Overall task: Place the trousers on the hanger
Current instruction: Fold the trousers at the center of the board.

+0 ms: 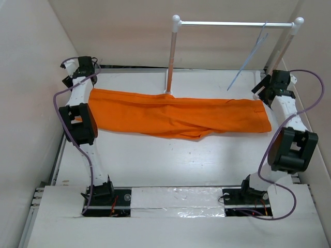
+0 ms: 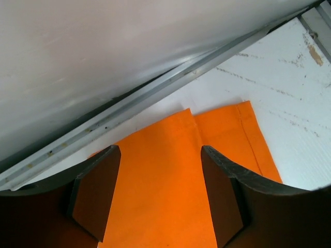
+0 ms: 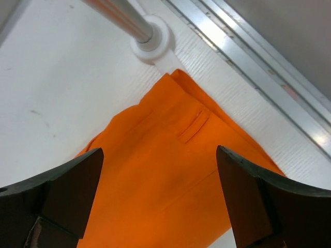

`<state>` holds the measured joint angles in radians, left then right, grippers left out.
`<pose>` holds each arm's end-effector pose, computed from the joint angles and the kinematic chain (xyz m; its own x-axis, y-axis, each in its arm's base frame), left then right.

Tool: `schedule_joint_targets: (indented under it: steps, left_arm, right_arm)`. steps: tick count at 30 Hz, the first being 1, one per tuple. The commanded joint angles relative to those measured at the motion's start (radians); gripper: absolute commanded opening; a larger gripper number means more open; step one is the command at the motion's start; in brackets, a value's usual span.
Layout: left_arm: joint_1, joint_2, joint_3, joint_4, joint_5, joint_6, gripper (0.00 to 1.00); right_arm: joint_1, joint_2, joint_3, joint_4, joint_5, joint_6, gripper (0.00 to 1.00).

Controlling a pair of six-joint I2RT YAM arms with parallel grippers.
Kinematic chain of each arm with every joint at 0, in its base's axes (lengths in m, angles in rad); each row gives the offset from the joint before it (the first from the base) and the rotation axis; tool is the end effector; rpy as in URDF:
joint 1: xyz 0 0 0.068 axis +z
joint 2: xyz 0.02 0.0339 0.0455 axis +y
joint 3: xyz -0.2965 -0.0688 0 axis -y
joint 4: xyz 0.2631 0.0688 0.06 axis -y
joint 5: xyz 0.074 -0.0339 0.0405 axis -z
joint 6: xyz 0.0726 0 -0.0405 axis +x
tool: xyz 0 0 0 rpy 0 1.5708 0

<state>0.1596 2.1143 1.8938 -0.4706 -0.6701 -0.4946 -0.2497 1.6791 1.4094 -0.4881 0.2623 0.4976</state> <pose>0.5300 0.1310 0.2848 -0.2705 -0.4204 -0.8661 -0.8242 0.5660 -0.0173 0.4084 -0.1236 0.2969 -0.3842 0.5737 -0.7233 0.6880 0.7004 0.1901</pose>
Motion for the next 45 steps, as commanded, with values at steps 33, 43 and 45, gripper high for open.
schedule_joint_targets:
  steps: [33,43,45]
  left_arm:
    - [0.058,-0.372,-0.788,0.217,0.468,-0.024,0.82]
    - [0.067,-0.303,-0.748,0.224,0.494,-0.033,0.81]
    - [0.067,-0.284,-0.742,0.233,0.510,-0.042,0.76]
  right_arm:
    - [0.508,-0.758,-1.063,0.655,-0.370,0.124,0.73]
    - [0.642,-0.299,-0.988,0.931,-0.275,0.286,0.69]
    - [0.665,-0.251,-0.966,0.934,-0.230,0.309,0.61]
